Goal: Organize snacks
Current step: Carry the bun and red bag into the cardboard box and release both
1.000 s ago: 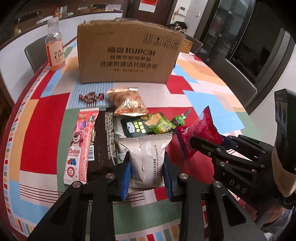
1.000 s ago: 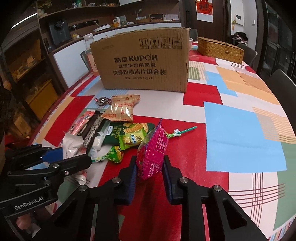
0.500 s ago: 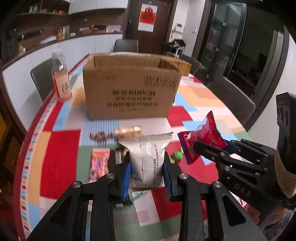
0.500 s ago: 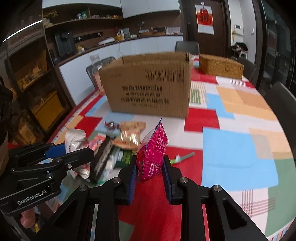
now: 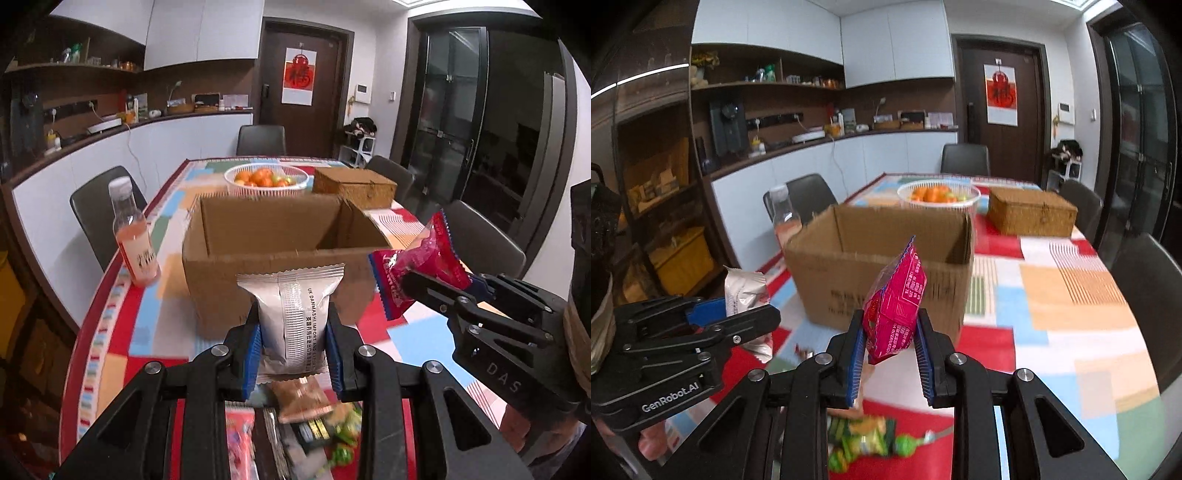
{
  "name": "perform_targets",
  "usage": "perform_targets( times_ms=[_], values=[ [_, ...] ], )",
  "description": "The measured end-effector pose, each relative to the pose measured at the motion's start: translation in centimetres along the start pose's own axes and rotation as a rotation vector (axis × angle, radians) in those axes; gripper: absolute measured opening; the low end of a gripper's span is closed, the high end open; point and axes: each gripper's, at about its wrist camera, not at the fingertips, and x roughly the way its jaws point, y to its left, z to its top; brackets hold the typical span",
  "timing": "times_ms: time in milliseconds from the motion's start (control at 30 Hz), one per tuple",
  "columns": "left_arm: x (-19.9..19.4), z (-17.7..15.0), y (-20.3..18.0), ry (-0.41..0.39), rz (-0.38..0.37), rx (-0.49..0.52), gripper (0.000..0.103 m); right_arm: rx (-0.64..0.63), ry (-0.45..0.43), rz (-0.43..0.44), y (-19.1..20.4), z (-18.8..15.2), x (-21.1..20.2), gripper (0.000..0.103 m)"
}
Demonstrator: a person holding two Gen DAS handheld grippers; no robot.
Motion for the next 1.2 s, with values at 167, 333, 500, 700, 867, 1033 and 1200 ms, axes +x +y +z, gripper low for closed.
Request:
perform_targets(
  times_ms=[167,333,500,700,867,1033,1200],
  values=[
    [1.7,3.0,1.2,-0.023,0.009,-0.002,0.031,-0.008,-0.047,-0.01,-0.3,2.8,1.6,0.027],
    [3.5,6.2,1.8,-0.04,0.016,0.012,0.031,-0.008,-0.073,-0.011,-0.7,5.7,3.8,0.027],
    [5.7,8.5,2.1,-0.033,0.017,0.019,0.031,0.02,-0.056,0.01,-1.8,7.9,6.3,0.027],
    [9.2,10.6,2.8,0.016,0.02,0.015,0.032,0.04,-0.012,0.003,-2.6,8.9,9.3,0.027],
    [10.4,11.0,3.0,0.031,0.053,0.01,0.059,0.066,0.035,-0.016,-3.2,9.2,10.9,0.032],
    [8.4,10.1,3.1,0.005,0.091,0.024,0.065,0.031,0.0,-0.079,-2.7,8.9,9.6,0.049],
    [4.9,8.6,2.2,-0.032,0.11,0.065,0.073,-0.003,-0.035,-0.077,-1.6,8.2,6.6,0.057]
  ],
)
